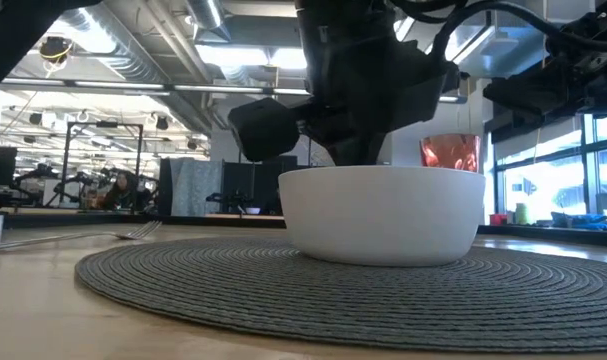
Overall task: Pick & Place Utensil
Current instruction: Put the silver spoon into the white bowl on the gray mat, then put the silver fork into the white bowl on the gray mat
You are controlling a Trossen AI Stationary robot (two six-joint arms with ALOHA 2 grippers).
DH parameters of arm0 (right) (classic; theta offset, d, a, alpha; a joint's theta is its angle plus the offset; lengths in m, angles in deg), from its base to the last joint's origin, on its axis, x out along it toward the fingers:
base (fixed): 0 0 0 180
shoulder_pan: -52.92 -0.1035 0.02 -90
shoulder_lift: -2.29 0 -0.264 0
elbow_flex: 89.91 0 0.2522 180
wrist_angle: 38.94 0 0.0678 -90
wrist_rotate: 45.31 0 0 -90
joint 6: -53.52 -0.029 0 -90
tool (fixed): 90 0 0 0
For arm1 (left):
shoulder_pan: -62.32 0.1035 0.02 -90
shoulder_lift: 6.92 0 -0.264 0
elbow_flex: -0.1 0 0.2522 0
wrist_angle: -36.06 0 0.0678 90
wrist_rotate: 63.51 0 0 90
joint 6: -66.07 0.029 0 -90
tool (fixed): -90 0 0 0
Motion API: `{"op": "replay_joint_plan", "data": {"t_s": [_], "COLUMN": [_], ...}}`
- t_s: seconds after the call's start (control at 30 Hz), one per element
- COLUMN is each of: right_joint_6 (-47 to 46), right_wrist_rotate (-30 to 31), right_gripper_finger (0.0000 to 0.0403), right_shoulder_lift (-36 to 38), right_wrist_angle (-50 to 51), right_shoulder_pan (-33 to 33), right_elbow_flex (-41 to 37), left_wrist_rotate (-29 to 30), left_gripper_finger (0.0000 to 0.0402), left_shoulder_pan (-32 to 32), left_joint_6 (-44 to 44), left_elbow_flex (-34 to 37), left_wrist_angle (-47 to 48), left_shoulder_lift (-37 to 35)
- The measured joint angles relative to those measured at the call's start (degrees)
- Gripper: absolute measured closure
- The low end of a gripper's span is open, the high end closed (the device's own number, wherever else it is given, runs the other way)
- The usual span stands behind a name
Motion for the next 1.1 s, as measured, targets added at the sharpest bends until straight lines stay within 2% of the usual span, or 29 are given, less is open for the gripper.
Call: {"op": "replay_joint_plan", "data": {"t_s": [0.2, 0.37, 0.47, 0.63, 0.8, 0.87, 0.93, 1.03, 1.1], "right_joint_6": [0.0, 0.0, 0.0, 0.0, 0.0, -0.1, -0.1, -0.3, -0.3], "right_wrist_rotate": [0.0, 0.0, 0.0, -0.6, -0.6, -0.6, -0.6, -1.7, -2.1], "right_gripper_finger": [0.0360, 0.0360, 0.0360, 0.0360, 0.0360, 0.0360, 0.0360, 0.0360, 0.0360], "right_shoulder_lift": [0.0, 0.0, 0.0, 0.0, 0.0, 0.0, 0.0, 0.0, 0.0], "right_wrist_angle": [0.0, 0.0, 0.0, 0.0, 0.1, 0.1, 0.1, 0.1, 0.2], "right_shoulder_pan": [0.0, 0.0, 0.0, 0.0, 0.0, 0.0, 0.0, 0.0, 0.0], "right_elbow_flex": [0.0, 0.0, 0.0, 0.0, 0.0, 0.0, 0.0, 0.0, 0.0], "left_wrist_rotate": [-2.9, -5.4, -4.9, -1.1, 12.2, 13.8, 12.4, 5.8, -0.5], "left_gripper_finger": [0.0379, 0.0366, 0.0364, 0.0364, 0.0368, 0.0371, 0.0376, 0.0386, 0.0395], "left_shoulder_pan": [0.2, 0.2, 0.2, 0.0, -1.3, -2.2, -2.8, -1.9, -0.1], "left_joint_6": [3.5, 3.0, 3.0, 3.0, -0.8, -4.3, -11.9, -31.4, -43.4], "left_elbow_flex": [0.0, 0.0, 0.0, 0.0, 0.0, 0.0, 0.0, 0.0, 1.8], "left_wrist_angle": [0.0, 0.0, -0.2, -0.8, 0.2, 3.5, 8.8, 17.0, 16.8], "left_shoulder_lift": [0.0, 0.0, 0.0, 0.0, -0.6, -2.2, -4.8, -10.5, -16.0]}}
